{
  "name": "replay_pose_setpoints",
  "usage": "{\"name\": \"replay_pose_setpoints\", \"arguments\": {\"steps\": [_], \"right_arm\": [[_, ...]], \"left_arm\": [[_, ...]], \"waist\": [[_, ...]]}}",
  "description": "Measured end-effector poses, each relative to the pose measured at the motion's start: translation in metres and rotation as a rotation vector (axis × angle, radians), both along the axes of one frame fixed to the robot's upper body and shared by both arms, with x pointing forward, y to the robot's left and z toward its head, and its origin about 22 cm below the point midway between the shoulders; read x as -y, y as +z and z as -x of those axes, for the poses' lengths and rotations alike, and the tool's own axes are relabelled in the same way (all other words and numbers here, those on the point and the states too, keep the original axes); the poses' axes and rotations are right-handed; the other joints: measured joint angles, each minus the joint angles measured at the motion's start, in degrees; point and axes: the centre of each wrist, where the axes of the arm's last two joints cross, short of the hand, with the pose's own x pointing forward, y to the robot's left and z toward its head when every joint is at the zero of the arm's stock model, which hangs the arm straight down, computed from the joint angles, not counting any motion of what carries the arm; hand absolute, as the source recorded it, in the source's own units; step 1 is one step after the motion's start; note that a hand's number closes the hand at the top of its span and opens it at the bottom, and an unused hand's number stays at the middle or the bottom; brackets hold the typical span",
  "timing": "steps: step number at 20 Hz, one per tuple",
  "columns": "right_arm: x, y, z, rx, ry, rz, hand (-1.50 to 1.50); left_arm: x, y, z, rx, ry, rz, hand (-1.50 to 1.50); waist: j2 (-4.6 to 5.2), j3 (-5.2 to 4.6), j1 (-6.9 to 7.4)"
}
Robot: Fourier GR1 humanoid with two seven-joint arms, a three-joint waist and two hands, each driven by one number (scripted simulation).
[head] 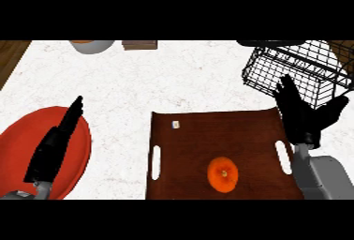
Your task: Pick the squash from the tray and place it in the tiered basket
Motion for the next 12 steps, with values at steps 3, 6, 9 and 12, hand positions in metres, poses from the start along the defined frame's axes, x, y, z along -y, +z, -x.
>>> {"name": "replay_pose_setpoints", "arguments": {"steps": [3, 6, 9, 12], "right_arm": [[-0.009, 0.007, 0.017, 0.042, -0.01, -0.012, 1.5], [-0.022, 0.018, 0.043, 0.115, -0.01, -0.014, 1.5], [0.007, -0.001, 0.059, 0.038, -0.229, 0.097, -1.5], [0.009, -0.023, 0.091, -0.058, -0.399, 0.196, -1.5]], "left_arm": [[-0.008, 0.005, -0.011, 0.025, 0.027, -0.022, 0.0], [-0.023, 0.007, -0.018, 0.075, 0.09, -0.049, 0.0], [-0.03, 0.006, -0.017, 0.069, 0.131, -0.046, 0.0], [-0.032, 0.003, -0.017, 0.07, 0.15, -0.035, 0.0]], "waist": [[-0.02, -0.56, 0.25], [-0.18, -0.87, -0.07], [-0.54, -1.19, -2.42], [-0.41, -1.28, -2.3]]}}
